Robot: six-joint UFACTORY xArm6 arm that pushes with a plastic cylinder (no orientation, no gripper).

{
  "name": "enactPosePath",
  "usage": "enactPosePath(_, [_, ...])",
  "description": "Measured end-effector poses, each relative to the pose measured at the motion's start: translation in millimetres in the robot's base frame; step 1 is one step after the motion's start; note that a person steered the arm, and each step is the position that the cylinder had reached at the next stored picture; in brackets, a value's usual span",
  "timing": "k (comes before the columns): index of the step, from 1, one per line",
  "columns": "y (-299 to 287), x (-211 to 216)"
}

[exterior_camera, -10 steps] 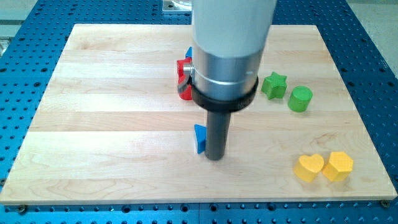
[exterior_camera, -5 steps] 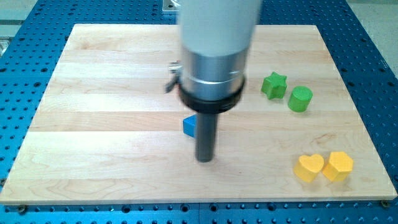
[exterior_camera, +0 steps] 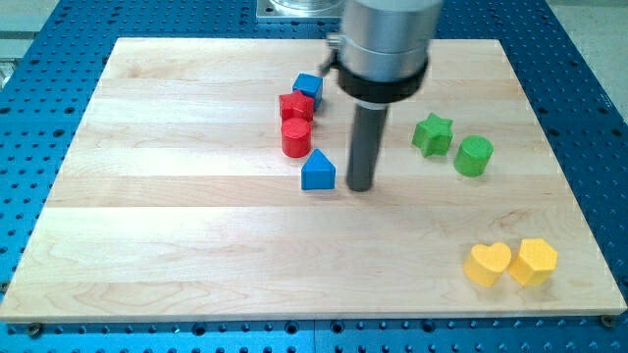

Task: Move the blue triangle to the bottom left of the red circle

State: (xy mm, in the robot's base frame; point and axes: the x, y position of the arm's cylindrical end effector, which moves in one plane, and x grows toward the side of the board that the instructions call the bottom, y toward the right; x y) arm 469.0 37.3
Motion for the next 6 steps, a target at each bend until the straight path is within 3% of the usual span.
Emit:
enactPosePath(3, [-28.4, 16.4])
enactPosePath(4, [-75.8, 0.6])
enactPosePath(6, [-141.4, 16.3])
